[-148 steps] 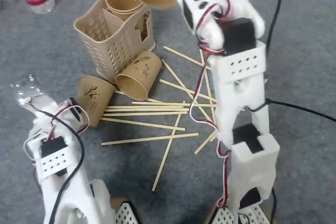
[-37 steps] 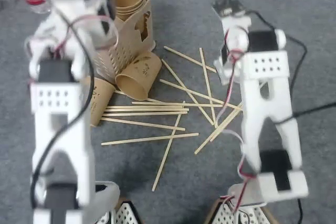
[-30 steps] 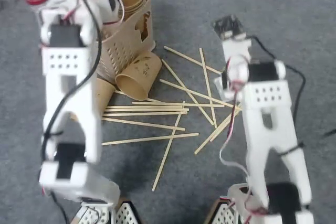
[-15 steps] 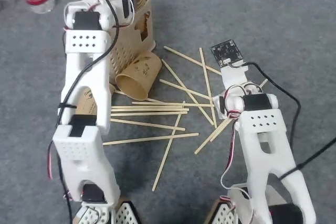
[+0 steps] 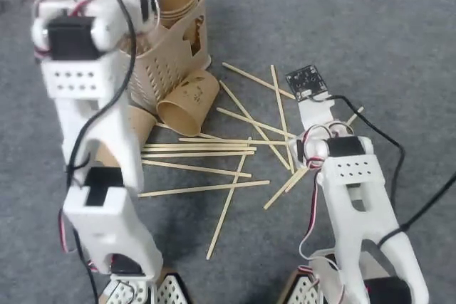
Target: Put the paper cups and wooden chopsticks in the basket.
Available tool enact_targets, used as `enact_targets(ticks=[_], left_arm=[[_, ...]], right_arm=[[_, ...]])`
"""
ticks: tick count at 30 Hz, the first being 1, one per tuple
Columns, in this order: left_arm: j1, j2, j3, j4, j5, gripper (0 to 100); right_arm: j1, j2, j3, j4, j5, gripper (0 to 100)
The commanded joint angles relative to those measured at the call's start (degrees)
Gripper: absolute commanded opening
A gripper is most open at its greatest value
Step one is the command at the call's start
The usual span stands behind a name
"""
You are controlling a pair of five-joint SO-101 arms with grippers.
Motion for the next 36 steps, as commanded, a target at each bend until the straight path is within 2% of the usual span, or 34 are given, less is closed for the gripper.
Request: enact_targets(ticks=[1, 3, 7, 11, 13, 17, 20, 27, 30, 33, 36], left_arm=[[-2.6, -7.6, 2.0, 7.6, -16.0, 15], [-3.2, -10.5, 9.9, 7.6, -20.8, 15], [0.2, -18.5, 30.5, 7.6, -37.3, 15], [5.8, -29.6, 49.2, 6.9, -44.9, 15], [8.5, -35.0, 56.9, 3.7, -47.1, 15], [10.9, -44.7, 74.5, -8.8, -52.1, 15], [10.5, -51.7, 89.7, -22.3, -52.8, 16], [4.0, -65.3, 120.4, -55.6, -54.7, 21], [1.7, -65.3, 126.6, -63.6, -59.4, 21], [0.4, -63.4, 128.7, -71.0, -60.0, 21], [1.1, -60.0, 128.7, -73.2, -62.1, 21]], right_arm=[[0.3, -1.9, 0.5, -2.0, -0.7, 0.9], [0.4, -1.9, 1.4, -2.9, -2.4, 0.9], [0.5, -1.9, 4.0, -5.8, -2.8, 0.9], [0.6, -1.9, 6.3, -8.0, -2.7, 0.9], [0.6, -1.9, 7.1, -8.7, -2.7, 0.9], [0.6, -1.9, 7.5, -8.7, -2.8, 0.9], [0.7, -1.8, 7.6, -8.3, -2.8, 0.9], [0.4, -1.8, 10.9, -11.5, -2.5, 0.9], [0.4, -1.8, 11.5, -12.4, -2.5, 0.9], [0.4, -1.8, 11.4, -12.4, -2.5, 0.9], [0.4, -1.8, 11.3, -12.4, -2.5, 0.9]])
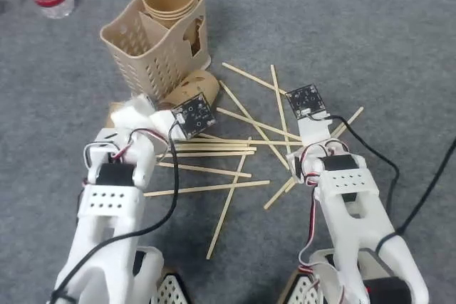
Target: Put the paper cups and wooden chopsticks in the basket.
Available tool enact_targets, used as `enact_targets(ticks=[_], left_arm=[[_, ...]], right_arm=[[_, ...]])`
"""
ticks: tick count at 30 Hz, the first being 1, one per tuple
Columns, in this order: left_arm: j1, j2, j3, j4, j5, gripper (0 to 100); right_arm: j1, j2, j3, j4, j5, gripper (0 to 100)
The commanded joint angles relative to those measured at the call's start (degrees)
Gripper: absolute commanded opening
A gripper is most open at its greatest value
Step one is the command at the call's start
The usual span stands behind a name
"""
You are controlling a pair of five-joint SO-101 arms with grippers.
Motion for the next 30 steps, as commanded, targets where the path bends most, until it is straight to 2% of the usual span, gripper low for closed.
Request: enact_targets(ticks=[1, 10, 17, 20, 22, 26, 28, 30], left_arm=[[1.0, 4.0, 0.0, -5.1, -3.3, 21], [6.7, 15.1, 0.5, -16.0, -3.4, 21], [7.1, 27.2, 0.2, -30.2, -3.3, 21], [7.1, 30.6, 0.1, -34.6, -3.3, 13], [7.2, 31.3, 0.1, -37.1, -2.6, 2], [7.1, 27.1, -0.3, -35.1, -2.3, 1], [7.2, 21.2, -1.4, -29.2, 0.0, 1], [7.9, 13.3, -4.1, -20.0, 4.7, 1]], right_arm=[[0.4, -1.8, -0.6, -1.1, -0.4, 0.9], [0.3, -1.8, -0.7, -1.1, -0.4, 0.9], [0.3, -1.8, -0.7, -1.1, -0.4, 0.9], [0.3, -1.8, -0.7, -1.1, -0.4, 0.9], [0.3, -1.8, -0.7, -1.1, -0.4, 0.9], [0.3, -1.8, -0.7, -1.1, -0.4, 0.9], [0.3, -1.8, -0.7, -1.1, -0.4, 0.9], [0.3, -1.8, -0.7, -1.1, -0.4, 0.9]])
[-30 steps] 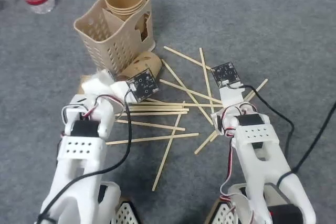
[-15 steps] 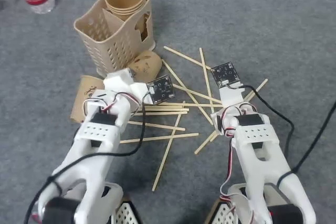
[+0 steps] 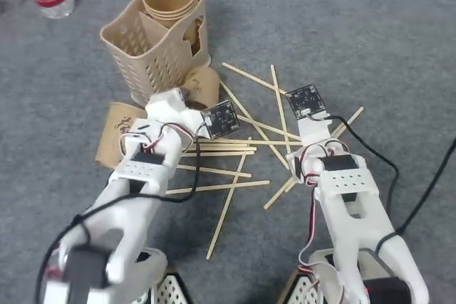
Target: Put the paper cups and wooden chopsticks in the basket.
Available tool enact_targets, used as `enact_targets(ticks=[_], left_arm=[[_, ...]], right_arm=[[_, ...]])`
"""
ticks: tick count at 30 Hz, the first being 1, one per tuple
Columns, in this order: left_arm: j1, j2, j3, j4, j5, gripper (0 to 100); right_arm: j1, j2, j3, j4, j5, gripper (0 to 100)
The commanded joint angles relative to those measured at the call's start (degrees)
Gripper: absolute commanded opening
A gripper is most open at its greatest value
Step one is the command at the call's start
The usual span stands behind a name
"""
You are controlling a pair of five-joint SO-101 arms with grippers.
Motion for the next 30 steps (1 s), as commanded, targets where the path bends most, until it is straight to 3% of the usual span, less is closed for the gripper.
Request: enact_targets(ticks=[1, 6, 11, 17, 24, 30], left_arm=[[2.1, -17.6, -7.0, 18.3, 9.1, 1], [8.3, -35.1, -22.4, 43.2, 19.3, 1], [11.4, -35.7, -39.6, 51.7, 24.2, 1], [6.7, -19.2, -63.8, 57.6, 32.4, 1], [0.0, 9.4, -105.2, 70.0, 43.3, 1], [-5.8, 35.9, -139.9, 78.9, 61.5, 1]], right_arm=[[0.3, -1.8, -0.7, -1.1, -0.4, 0.9], [0.3, -1.8, -0.6, -1.1, -0.4, 0.9], [0.3, -1.8, -0.5, -1.1, -0.4, 0.9], [0.3, -1.8, -0.4, -1.1, -0.4, 0.9], [0.3, -1.8, -0.4, -1.1, -0.4, 0.9], [0.3, -1.8, -0.4, -1.1, -0.4, 0.9]])
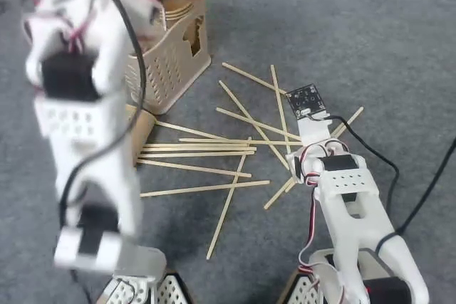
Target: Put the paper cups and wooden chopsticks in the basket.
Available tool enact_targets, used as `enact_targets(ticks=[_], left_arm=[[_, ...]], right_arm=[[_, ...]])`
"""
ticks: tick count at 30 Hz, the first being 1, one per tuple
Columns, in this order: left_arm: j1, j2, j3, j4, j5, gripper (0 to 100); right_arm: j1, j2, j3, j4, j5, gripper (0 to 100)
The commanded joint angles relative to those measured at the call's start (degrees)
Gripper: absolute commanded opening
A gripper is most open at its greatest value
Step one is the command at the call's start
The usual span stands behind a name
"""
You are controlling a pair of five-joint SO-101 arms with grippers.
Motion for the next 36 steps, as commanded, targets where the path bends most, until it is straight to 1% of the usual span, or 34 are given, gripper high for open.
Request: enact_targets(ticks=[1, 3, 6, 8, 11, 15, 19, 21, 26, 31, 34, 36], left_arm=[[-4.2, 19.5, -29.9, 5.4, 14.5, 1], [-4.6, 25.6, -37.1, 7.4, 17.5, 1], [-4.7, 31.7, -40.8, 8.4, 21.1, 1], [-5.6, 33.9, -40.5, 8.1, 24.4, 1], [-6.2, 36.0, -38.8, 5.3, 26.9, 1], [-6.2, 37.0, -36.3, 2.6, 27.0, 1], [-6.2, 36.9, -30.7, -2.5, 27.0, 1], [-5.8, 36.6, -28.3, -2.9, 27.1, 1], [-4.7, 36.5, -28.8, 2.0, 31.2, 1], [-3.1, 36.6, -36.3, 9.1, 31.3, 1], [-2.4, 37.1, -36.9, 9.9, 31.2, 1], [-2.3, 37.1, -35.3, 8.5, 31.2, 1]], right_arm=[[0.4, -1.8, -0.4, -1.1, -0.4, 0.9], [0.4, -1.8, -0.4, -1.1, -0.4, 0.9], [0.4, -1.8, -0.4, -1.1, -0.4, 0.9], [0.4, -1.8, -0.4, -1.1, -0.4, 0.9], [0.4, -1.8, -0.4, -1.1, -0.4, 0.9], [0.4, -1.8, -0.4, -1.1, -0.4, 0.9], [0.4, -1.8, -0.4, -1.1, -0.4, 0.9], [0.4, -1.8, -0.4, -1.1, -0.4, 0.9], [0.4, -1.8, -0.4, -1.1, -0.4, 0.9], [0.4, -1.8, -0.4, -1.1, -0.4, 0.9], [0.4, -1.8, -0.4, -1.1, -0.4, 0.9], [0.4, -1.8, -0.4, -1.1, -0.4, 0.9]])
